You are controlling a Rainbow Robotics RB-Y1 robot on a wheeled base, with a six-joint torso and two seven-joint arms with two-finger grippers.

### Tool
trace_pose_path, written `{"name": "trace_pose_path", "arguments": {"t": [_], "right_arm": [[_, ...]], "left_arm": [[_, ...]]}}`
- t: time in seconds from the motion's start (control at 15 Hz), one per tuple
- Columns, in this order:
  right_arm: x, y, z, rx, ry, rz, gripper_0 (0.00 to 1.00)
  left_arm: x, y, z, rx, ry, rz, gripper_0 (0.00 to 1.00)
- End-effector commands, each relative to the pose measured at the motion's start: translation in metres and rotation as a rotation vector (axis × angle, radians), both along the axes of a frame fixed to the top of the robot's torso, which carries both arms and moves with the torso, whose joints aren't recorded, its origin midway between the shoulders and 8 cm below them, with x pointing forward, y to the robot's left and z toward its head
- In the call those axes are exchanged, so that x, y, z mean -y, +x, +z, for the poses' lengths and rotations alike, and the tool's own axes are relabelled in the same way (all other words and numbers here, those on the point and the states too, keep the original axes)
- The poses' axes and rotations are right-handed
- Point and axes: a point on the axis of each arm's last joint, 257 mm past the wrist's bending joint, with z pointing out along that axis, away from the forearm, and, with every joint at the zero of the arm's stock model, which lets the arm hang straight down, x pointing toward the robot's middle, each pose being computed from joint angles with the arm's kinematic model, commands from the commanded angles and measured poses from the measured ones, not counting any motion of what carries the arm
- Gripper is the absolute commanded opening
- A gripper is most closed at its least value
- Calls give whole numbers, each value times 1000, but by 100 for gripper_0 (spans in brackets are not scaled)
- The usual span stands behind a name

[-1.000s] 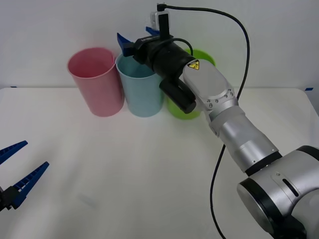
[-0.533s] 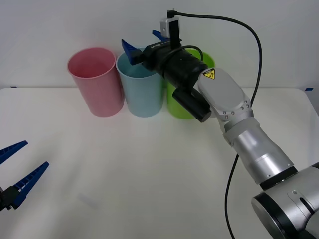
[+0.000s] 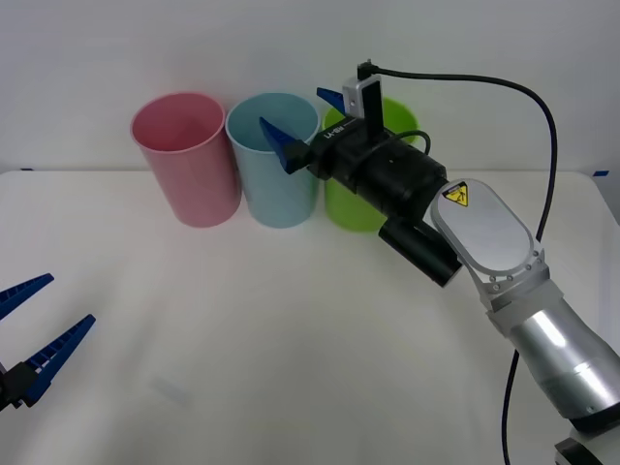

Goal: Grasp the object on the table and drop it into the matching bin: aluminum can to the light blue bin, PET bottle to the pink bin.

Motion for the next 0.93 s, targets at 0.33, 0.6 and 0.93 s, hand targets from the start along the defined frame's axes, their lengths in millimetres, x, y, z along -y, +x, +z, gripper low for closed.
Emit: {"name": "trace_pose_path", "arguments": {"t": [0.33, 0.6, 0.93], "right_arm": [[46, -63, -38, 6, -71, 15, 100], [78, -98, -65, -23, -117, 27, 100], [116, -134, -87, -54, -173, 60, 100]], "left_arm": [[0, 0, 0, 0, 0, 0, 100], [0, 0, 0, 0, 0, 0, 100], [0, 0, 0, 0, 0, 0, 100]]}}
